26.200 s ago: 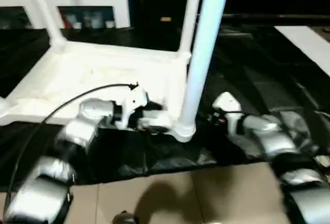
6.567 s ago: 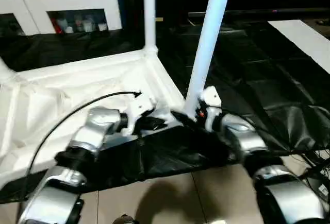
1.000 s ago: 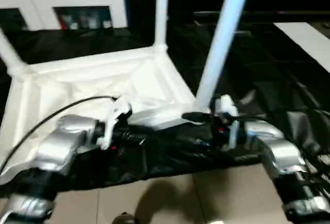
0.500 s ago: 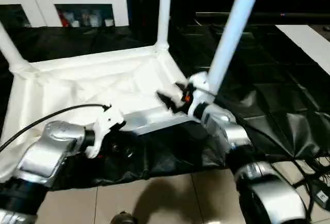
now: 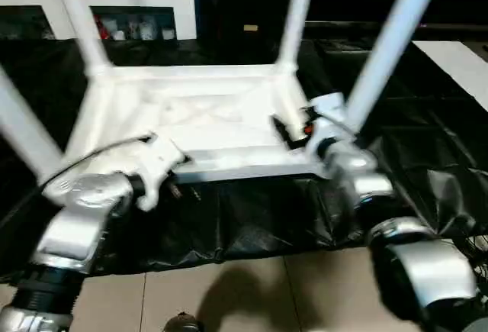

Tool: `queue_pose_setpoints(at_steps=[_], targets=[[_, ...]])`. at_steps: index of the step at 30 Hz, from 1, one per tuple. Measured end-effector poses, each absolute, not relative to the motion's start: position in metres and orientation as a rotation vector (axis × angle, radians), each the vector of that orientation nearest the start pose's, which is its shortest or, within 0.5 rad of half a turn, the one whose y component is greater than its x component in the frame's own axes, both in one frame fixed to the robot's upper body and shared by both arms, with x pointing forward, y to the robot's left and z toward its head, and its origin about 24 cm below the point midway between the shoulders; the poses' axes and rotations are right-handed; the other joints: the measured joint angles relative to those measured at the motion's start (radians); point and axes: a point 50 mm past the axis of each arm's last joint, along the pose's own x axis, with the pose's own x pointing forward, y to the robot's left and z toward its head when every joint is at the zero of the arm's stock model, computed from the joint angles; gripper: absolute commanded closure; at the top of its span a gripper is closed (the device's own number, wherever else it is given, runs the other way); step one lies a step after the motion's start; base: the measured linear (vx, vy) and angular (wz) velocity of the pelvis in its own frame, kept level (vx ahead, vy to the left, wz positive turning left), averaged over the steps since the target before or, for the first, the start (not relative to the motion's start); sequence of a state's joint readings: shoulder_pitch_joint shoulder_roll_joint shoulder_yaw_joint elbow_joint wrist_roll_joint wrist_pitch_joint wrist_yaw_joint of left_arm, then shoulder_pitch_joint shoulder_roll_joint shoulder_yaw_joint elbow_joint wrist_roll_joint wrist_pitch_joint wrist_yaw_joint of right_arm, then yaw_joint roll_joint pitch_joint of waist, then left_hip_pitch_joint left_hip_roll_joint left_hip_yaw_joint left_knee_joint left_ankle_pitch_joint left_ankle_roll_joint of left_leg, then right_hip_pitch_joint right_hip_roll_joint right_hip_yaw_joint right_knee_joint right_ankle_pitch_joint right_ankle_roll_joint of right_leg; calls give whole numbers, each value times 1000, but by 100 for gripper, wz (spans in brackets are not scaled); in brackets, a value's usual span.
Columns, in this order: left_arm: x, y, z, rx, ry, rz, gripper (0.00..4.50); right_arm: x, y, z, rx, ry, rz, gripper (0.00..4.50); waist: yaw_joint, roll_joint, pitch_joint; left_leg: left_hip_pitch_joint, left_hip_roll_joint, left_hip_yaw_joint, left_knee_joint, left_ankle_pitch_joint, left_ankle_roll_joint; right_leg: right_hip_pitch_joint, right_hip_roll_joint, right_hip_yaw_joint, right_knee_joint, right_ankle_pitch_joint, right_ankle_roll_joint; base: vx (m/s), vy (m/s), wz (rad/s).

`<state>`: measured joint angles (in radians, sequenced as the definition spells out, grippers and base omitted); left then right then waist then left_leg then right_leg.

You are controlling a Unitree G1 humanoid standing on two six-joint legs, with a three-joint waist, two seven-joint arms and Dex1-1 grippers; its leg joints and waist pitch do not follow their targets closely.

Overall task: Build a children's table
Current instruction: Rotate table base

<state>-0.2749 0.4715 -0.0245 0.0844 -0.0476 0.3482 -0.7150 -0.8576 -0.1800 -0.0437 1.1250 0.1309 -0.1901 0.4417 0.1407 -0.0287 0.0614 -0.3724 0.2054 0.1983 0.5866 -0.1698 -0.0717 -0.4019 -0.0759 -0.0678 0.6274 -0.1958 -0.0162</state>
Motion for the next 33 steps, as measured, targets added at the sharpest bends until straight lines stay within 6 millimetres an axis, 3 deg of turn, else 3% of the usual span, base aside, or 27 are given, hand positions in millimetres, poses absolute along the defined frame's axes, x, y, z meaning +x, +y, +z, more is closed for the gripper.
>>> queue_pose_setpoints(at_steps=[4,6,10,15,19,24,27,33], targets=[[286,207,64,237,234,-479,8,380,-124,75,-61,92,604,0,-22,1,0,-1,2,-1,0,0,0,-2,2,-1,1,0,0,0,0,0],[280,222,60,169,149,-300,3,371,-107,68,-57,84,714,0,-32,1,1,-1,3,-3,0,0,0,-2,4,-2,1,-1,-1,0,0,0],[259,253,55,118,58,-60,3,358,-101,53,-51,96,783,0,-28,2,1,-1,3,-3,0,-1,1,-2,4,-2,0,-1,-2,0,0,0],[233,256,43,67,-36,92,3,341,-92,51,-36,55,873,0,-12,0,0,0,2,-3,1,-1,2,2,3,-1,-3,-1,-1,0,0,0],[220,250,44,64,-131,180,3,325,-99,39,-20,94,863,0,5,-1,0,1,2,-3,1,-1,1,3,3,0,-3,0,1,0,0,0],[210,250,39,71,-163,296,3,309,-123,35,-38,139,813,0,2,-1,0,2,2,-4,0,-1,1,3,3,0,-4,-2,10,0,0,0],[211,257,43,83,-190,345,3,302,-126,35,-27,168,811,0,0,-1,0,3,2,-4,-1,-1,1,3,3,0,-4,-2,11,0,0,0],[231,281,51,107,-214,356,3,294,-133,33,-26,258,803,0,0,-3,-1,3,1,-4,0,-1,1,3,4,1,-4,-1,12,0,0,0]])
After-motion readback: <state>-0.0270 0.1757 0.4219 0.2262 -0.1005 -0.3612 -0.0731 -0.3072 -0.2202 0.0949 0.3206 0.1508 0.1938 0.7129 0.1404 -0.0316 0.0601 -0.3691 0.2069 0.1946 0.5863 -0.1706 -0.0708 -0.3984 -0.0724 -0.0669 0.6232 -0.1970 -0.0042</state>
